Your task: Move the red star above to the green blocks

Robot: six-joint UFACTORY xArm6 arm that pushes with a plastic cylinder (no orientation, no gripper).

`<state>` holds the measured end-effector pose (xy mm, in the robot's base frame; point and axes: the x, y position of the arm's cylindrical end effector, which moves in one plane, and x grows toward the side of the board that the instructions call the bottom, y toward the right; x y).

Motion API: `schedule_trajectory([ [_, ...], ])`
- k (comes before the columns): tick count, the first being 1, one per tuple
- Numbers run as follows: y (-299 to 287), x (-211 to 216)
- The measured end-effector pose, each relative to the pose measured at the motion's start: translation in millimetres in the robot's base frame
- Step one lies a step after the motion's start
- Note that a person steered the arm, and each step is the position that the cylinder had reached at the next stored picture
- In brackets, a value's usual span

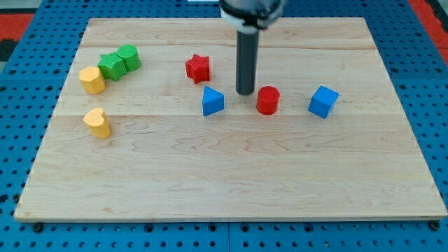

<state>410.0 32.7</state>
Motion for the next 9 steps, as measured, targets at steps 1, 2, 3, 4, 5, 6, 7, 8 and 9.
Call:
schedule_trajectory([
  [1, -52, -16],
  [2, -75, -55],
  [3, -113, -101],
  [4, -112, -145],
  [5, -85, -159],
  [6, -86, -180],
  [7, -119, -165],
  [8, -99, -151],
  [9, -145, -174],
])
